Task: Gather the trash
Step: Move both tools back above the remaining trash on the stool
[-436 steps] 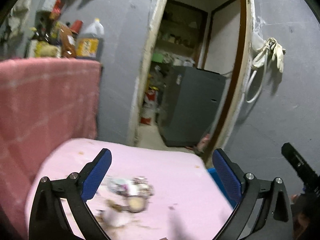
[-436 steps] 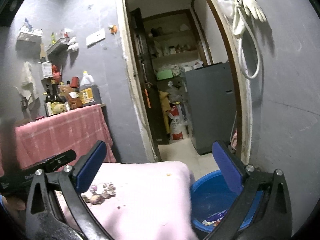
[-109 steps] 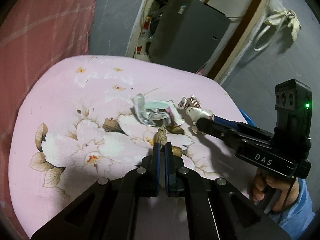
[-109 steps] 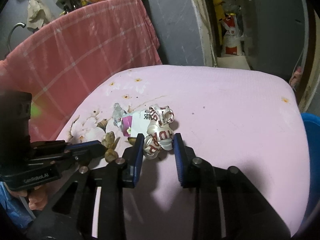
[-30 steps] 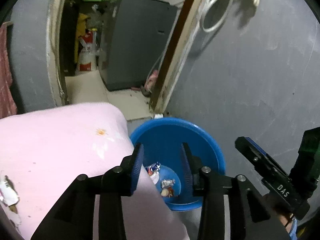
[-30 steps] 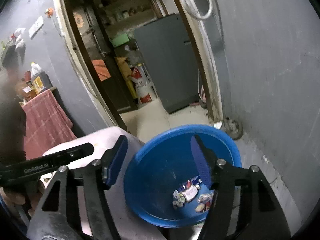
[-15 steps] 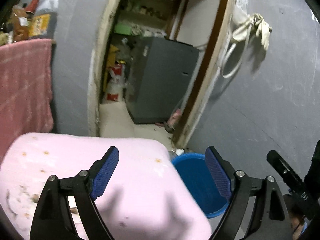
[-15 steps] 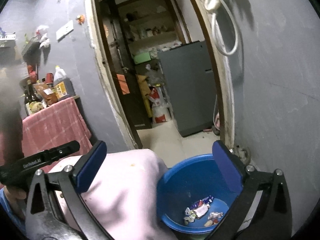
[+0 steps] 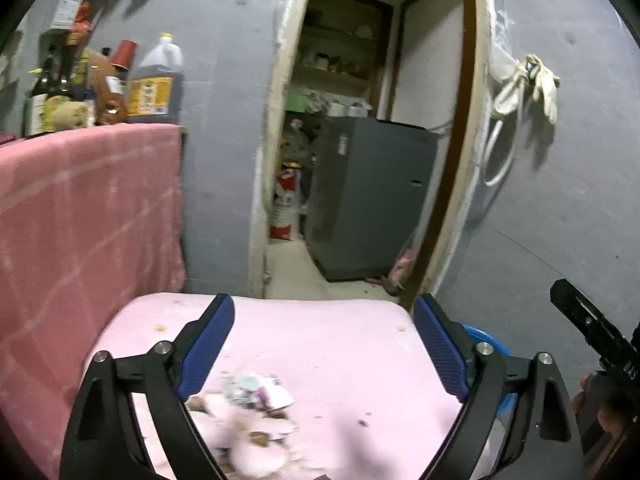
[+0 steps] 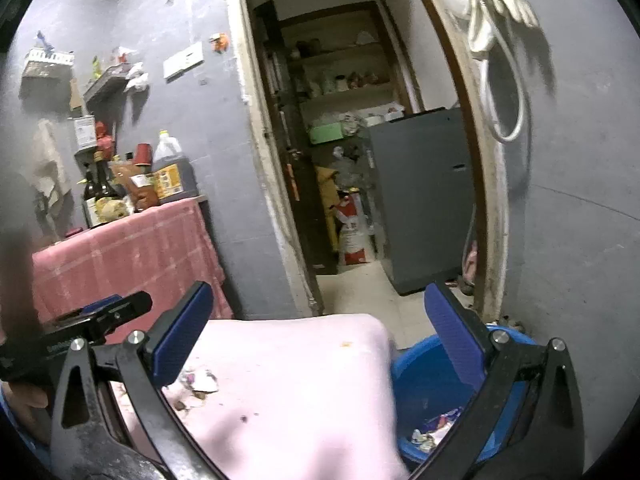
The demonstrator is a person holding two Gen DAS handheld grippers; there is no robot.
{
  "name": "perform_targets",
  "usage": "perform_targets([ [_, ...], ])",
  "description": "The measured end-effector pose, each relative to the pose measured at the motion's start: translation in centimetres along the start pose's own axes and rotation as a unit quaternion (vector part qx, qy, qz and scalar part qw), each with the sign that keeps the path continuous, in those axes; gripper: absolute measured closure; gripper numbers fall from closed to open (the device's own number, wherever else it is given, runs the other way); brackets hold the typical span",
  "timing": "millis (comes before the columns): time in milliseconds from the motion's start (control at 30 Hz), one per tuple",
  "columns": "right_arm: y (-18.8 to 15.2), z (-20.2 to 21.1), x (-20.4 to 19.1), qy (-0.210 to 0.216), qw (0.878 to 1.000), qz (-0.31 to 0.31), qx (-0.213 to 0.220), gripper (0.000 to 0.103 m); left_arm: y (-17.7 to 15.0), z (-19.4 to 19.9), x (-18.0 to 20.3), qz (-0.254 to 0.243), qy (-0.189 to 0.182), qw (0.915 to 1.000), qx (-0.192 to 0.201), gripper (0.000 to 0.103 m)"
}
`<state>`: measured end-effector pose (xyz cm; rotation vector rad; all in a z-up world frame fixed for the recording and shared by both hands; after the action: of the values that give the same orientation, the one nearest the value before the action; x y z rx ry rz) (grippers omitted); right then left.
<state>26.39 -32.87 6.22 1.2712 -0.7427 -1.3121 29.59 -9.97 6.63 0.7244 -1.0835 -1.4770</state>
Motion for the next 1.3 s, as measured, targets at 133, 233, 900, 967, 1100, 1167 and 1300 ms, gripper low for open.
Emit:
perform_targets([
  [133,-0.4,-0.3,-2.5,0.018,1.000,0.008,0.000,0.000,0.0,2.0,-2.2,0.008,0.023,0.9995,0.022,0.002],
  [233,-0.7,-0.3,-4.5,0.030,0.999,0.017,0.003,0.000,-0.1,3.1,-4.0,0.013,0.038,0.9988,0.029,0.002],
  [900,-4.7,-2.0,-12.5,0.076,0.994,0.078,-0.015,0.000,-4.0,7.5,-11.8,0.027,0.129,0.9902,0.047,0.002],
  [967,-5.3,-2.5,-12.8,0.076,0.993,0.084,-0.024,0.000,-4.5,7.4,-12.2,0.025,0.135,0.9897,0.042,0.002],
  [1100,-7.0,-4.0,-12.9,0.073,0.991,0.094,-0.058,0.000,-5.6,6.6,-13.0,0.022,0.144,0.9891,0.026,0.002],
  [1167,-8.1,-4.9,-12.6,0.071,0.989,0.096,-0.086,0.000,-6.1,6.2,-13.4,0.022,0.146,0.9888,0.019,0.002],
  [1300,-10.3,-7.0,-12.3,0.069,0.981,0.105,-0.150,0.000,-7.3,5.1,-14.1,0.025,0.151,0.9883,-0.003,0.002],
])
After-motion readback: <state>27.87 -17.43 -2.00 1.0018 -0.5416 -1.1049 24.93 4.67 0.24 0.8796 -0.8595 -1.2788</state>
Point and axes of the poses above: each gripper's, at about its wrist camera, not at the fingertips, and z roughly against the way its jaws point, x to its right, y to its top, the point moved 4 cm from there along -z, roughly the way its jaws point, and after that the axes turned 1 degree about y, right-handed, at the moved point
